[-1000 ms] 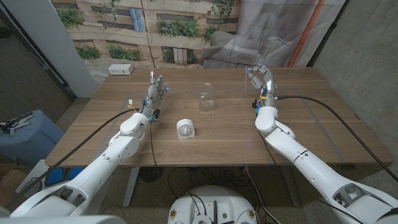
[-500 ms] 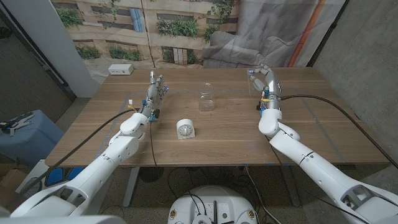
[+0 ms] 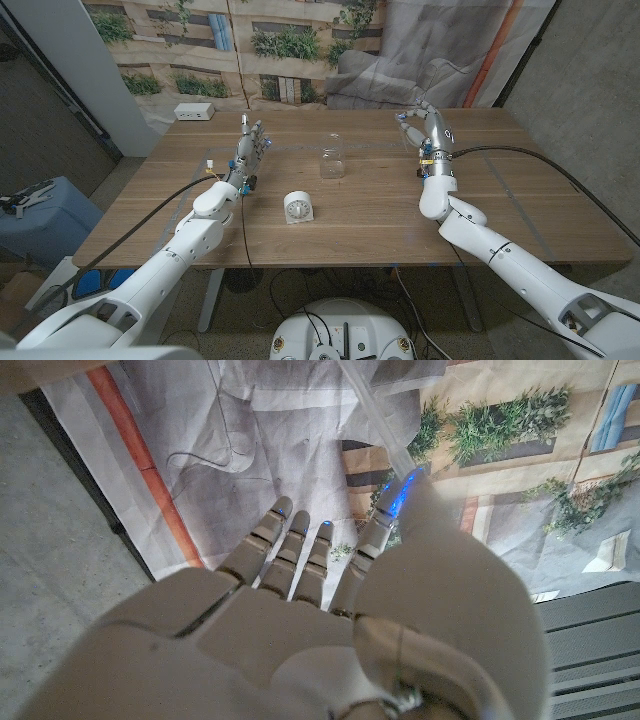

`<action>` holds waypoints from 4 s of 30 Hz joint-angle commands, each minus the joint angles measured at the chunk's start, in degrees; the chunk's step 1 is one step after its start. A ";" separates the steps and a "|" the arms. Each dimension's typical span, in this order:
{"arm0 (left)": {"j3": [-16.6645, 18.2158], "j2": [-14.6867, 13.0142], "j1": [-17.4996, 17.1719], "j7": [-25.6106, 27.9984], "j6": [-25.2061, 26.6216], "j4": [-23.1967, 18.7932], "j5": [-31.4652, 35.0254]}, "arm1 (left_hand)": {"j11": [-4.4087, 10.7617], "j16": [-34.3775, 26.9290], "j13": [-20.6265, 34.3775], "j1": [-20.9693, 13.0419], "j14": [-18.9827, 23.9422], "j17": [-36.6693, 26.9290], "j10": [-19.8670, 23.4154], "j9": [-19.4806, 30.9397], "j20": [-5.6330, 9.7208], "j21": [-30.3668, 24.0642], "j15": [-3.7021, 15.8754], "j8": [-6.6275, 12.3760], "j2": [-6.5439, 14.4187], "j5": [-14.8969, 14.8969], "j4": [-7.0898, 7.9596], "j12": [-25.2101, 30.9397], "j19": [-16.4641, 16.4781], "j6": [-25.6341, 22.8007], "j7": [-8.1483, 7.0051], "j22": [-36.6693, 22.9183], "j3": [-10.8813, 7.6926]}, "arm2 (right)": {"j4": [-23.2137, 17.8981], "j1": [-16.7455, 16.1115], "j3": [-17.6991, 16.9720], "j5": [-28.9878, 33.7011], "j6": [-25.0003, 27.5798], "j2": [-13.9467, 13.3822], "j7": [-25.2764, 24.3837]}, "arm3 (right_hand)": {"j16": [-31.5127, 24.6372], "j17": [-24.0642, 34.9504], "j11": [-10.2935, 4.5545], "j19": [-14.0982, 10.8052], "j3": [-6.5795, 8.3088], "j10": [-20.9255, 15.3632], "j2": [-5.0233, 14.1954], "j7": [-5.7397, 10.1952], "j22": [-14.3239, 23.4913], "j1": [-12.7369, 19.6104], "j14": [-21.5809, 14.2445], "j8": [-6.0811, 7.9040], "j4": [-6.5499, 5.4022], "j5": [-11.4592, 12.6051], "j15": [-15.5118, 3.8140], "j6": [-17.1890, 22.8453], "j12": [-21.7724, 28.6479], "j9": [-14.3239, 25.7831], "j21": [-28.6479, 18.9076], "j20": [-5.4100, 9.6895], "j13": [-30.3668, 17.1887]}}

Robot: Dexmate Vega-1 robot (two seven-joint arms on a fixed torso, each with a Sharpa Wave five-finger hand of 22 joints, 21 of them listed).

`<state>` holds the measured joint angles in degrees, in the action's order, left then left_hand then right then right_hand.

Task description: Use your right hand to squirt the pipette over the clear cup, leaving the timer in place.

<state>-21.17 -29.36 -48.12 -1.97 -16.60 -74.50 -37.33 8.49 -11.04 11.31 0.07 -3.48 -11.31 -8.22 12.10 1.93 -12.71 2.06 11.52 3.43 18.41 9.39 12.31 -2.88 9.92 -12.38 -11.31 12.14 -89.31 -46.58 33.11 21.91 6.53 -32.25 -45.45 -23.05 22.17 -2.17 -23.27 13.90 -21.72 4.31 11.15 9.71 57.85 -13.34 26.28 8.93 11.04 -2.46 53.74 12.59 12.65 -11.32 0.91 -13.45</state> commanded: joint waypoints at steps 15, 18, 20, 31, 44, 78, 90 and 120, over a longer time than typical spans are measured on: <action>-0.02 0.05 0.03 -0.04 -0.05 0.12 0.01 | 0.07 -0.34 0.32 0.08 -0.43 -0.09 -0.06 0.14 5.22 -0.32 6.55 0.35 2.57 0.31 0.02 0.29 -0.30 0.25 -0.33 -0.14 0.24 | -0.91 4.29 7.58 17.84 8.55 -6.08 5.69 | -0.22 0.14 -0.37 -0.90 0.02 -0.37 0.04 0.23 0.29 0.30 -0.64 0.40 0.22 0.24 -3.04 0.80 0.41 0.10 -0.41 -0.08 -0.16; -0.02 0.05 0.03 -0.05 -0.05 0.13 0.00 | 0.04 -0.33 0.32 0.07 -0.45 -0.09 -0.06 0.14 5.24 -0.32 6.59 0.35 2.57 0.31 0.02 0.29 -0.29 0.25 -0.33 -0.14 0.24 | -0.61 5.16 8.78 20.07 9.54 -6.65 7.25 | -0.21 0.13 -0.35 -0.93 0.00 -0.38 0.00 0.26 0.29 0.30 -0.66 0.41 0.23 0.23 -3.15 0.85 0.42 0.10 -0.41 -0.10 -0.15; -0.02 0.05 0.04 -0.05 -0.06 0.13 0.01 | 0.06 -0.33 0.32 0.07 -0.46 -0.09 -0.07 0.14 5.25 -0.32 6.60 0.35 2.57 0.31 0.02 0.28 -0.29 0.26 -0.33 -0.14 0.24 | -0.49 5.40 9.14 20.77 9.71 -6.84 7.66 | -0.22 0.13 -0.43 -0.95 -0.01 -0.27 -0.02 0.36 0.29 0.30 -0.70 0.45 0.23 0.23 -3.19 0.95 0.38 0.09 -0.41 -0.08 -0.15; -0.02 0.04 0.04 -0.05 -0.05 0.12 0.01 | 0.06 -0.34 0.31 0.09 -0.42 -0.09 -0.12 0.14 5.25 -0.33 6.52 0.36 2.57 0.31 0.03 0.26 -0.28 0.24 -0.33 -0.14 0.24 | 0.53 6.60 11.42 24.30 12.62 -6.97 11.54 | -0.20 0.11 -0.55 -1.12 -0.09 -0.28 -0.07 0.42 0.28 0.18 -0.75 0.46 0.16 0.18 -3.39 0.99 0.39 0.06 -0.43 -0.07 -0.14; -0.02 0.04 0.04 -0.05 -0.05 0.12 0.01 | 0.09 -0.33 0.31 0.07 -0.44 -0.08 -0.11 0.14 5.24 -0.32 6.57 0.35 2.56 0.32 0.02 0.26 -0.29 0.24 -0.33 -0.14 0.24 | 4.64 7.67 13.51 24.68 13.83 -5.30 12.81 | -0.21 0.09 -0.54 -1.44 -0.11 -0.28 -0.11 0.60 0.27 0.24 -0.85 0.43 0.19 0.15 -3.55 0.94 0.39 0.03 -0.49 0.04 -0.12; -0.02 0.06 0.07 -0.06 -0.06 0.17 0.01 | -0.08 -0.32 0.32 0.07 -0.48 -0.09 -0.14 0.13 5.24 -0.29 6.52 0.34 2.57 0.32 0.01 0.25 -0.36 0.28 -0.32 -0.14 0.23 | 10.31 10.71 16.60 20.77 13.79 -3.35 15.04 | -0.27 0.13 -0.72 -1.56 -0.15 -0.10 0.01 0.52 0.27 0.20 -1.06 0.45 0.10 0.11 -3.61 1.05 0.34 -0.05 -0.39 0.11 -0.07; -0.02 0.06 0.06 -0.05 -0.06 0.14 0.02 | 0.05 -0.34 0.31 0.07 -0.43 -0.09 -0.06 0.13 5.26 -0.32 6.54 0.34 2.58 0.33 0.01 0.28 -0.28 0.27 -0.33 -0.14 0.22 | 10.64 11.31 16.85 18.89 13.62 -3.10 16.78 | -0.24 0.14 -0.71 -1.62 -0.17 -0.10 0.02 0.67 0.27 0.19 -1.03 0.29 0.11 0.12 -3.59 0.67 0.35 -0.07 -0.37 0.09 -0.06; -0.02 0.06 0.05 -0.05 -0.05 0.14 0.01 | -0.05 -0.32 0.31 0.08 -0.48 -0.09 -0.14 0.13 5.24 -0.29 6.53 0.33 2.56 0.33 0.02 0.24 -0.36 0.29 -0.32 -0.14 0.22 | 5.45 11.29 16.76 17.90 14.33 -5.98 24.43 | 2.93 -0.62 1.47 0.75 -2.06 8.09 -4.40 0.63 0.27 -2.48 3.58 -4.62 -0.45 -0.73 -0.21 -11.66 -1.59 -0.18 0.43 -2.32 -0.09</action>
<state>-21.19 -29.29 -48.06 -2.02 -16.67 -74.34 -37.32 8.49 -11.04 11.31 0.07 -3.48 -11.32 -8.22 12.10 1.93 -12.71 2.06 11.52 3.43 18.41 9.39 12.31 -2.88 9.92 -12.38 -11.31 12.14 -81.26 -35.05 50.23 40.24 21.22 -36.37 -24.79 -20.58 21.52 -1.03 -23.35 12.11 -14.96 -0.29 11.74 9.72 56.40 -10.73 22.27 8.62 10.37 -2.18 43.60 11.21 12.53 -11.02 -1.06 -13.36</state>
